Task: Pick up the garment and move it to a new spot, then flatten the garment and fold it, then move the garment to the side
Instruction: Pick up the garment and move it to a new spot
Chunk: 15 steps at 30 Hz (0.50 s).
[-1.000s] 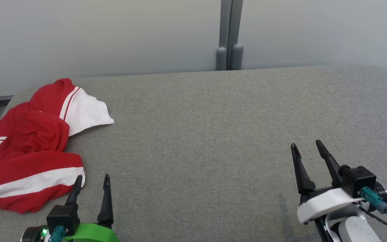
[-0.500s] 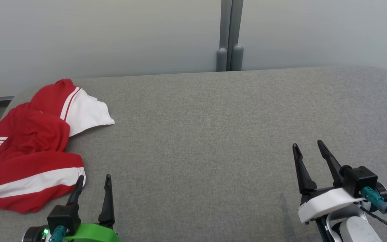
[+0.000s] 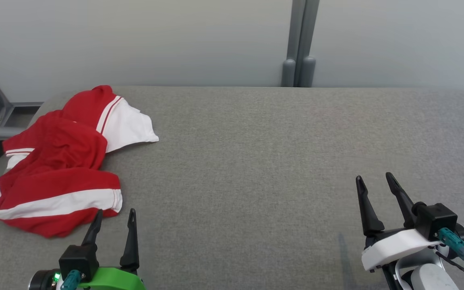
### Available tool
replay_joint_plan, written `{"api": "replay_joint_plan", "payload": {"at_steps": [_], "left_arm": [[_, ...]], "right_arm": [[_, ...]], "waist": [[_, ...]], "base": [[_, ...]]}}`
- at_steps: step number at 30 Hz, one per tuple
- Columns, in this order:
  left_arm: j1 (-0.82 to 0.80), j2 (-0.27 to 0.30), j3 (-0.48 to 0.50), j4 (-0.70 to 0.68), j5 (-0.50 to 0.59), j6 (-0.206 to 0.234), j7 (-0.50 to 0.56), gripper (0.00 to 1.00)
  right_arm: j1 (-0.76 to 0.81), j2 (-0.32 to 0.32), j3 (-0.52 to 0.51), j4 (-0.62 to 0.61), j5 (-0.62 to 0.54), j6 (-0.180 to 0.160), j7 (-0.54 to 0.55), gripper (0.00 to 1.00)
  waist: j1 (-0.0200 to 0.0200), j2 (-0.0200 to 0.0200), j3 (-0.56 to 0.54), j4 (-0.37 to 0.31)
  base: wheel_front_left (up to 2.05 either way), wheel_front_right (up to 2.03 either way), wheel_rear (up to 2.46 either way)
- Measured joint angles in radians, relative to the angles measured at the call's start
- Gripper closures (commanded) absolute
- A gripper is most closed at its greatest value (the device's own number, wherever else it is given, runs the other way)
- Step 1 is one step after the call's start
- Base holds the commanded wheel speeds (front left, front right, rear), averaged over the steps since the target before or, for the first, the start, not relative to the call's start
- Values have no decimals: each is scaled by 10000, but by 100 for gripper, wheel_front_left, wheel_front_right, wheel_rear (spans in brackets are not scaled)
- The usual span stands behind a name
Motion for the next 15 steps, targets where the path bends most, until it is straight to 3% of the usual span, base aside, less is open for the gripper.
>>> {"api": "replay_joint_plan", "payload": {"at_steps": [15], "left_arm": [[48, -21, 579, -318, 29, 205, -2, 0]], "right_arm": [[-73, 40, 558, 221, 2, 383, -2, 0]], "waist": [[0, 0, -62, 1946]], "base": [[0, 0, 0]]}}
